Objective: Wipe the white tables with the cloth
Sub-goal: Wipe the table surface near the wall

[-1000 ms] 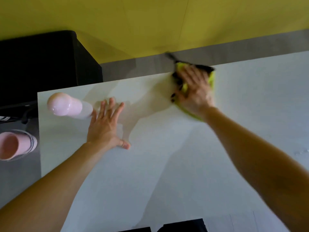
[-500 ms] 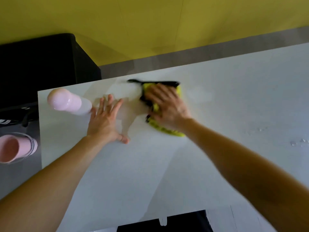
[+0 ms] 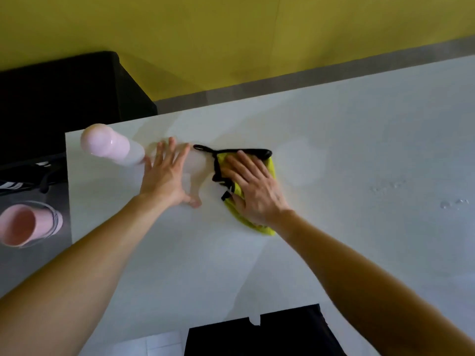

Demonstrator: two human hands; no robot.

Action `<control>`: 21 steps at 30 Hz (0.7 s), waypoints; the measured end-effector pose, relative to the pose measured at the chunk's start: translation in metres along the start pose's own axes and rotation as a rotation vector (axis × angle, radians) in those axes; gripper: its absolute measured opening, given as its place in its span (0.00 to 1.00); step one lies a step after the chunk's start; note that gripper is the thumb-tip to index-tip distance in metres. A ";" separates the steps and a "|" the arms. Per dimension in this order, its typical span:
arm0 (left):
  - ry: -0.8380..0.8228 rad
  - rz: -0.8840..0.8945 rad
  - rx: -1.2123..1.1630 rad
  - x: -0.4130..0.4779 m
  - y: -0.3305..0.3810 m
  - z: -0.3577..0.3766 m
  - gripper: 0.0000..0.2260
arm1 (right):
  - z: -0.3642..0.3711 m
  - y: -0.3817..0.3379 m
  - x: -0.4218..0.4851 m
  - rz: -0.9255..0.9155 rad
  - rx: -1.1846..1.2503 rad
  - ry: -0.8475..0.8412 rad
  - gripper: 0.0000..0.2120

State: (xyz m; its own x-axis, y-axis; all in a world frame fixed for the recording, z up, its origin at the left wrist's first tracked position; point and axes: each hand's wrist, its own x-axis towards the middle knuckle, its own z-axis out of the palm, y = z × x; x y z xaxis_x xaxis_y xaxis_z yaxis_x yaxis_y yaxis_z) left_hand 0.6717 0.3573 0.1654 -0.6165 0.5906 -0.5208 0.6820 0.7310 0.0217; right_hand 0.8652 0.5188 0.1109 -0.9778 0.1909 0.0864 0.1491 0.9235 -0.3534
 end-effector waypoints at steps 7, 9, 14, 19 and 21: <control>0.326 0.074 -0.088 -0.050 0.010 0.034 0.43 | -0.064 0.150 -0.001 0.510 -0.118 0.155 0.32; 0.361 0.098 -0.095 -0.066 0.008 0.047 0.37 | -0.036 0.089 -0.008 0.402 -0.070 0.170 0.35; 0.133 0.071 -0.073 -0.100 0.010 0.062 0.63 | 0.025 -0.062 -0.043 -0.112 0.070 -0.043 0.32; 0.006 0.061 0.090 -0.118 0.007 0.072 0.80 | -0.026 0.081 -0.040 0.150 -0.017 0.112 0.29; 0.023 0.063 0.080 -0.118 0.009 0.071 0.80 | -0.057 0.137 -0.044 0.375 -0.084 0.159 0.29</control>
State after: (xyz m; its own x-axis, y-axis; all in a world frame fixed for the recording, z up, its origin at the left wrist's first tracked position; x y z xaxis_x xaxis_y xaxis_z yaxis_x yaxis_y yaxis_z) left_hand 0.7787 0.2697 0.1662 -0.5797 0.6430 -0.5006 0.7485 0.6630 -0.0151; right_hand 0.9368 0.6558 0.1114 -0.8197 0.5619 0.1111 0.5083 0.8030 -0.3112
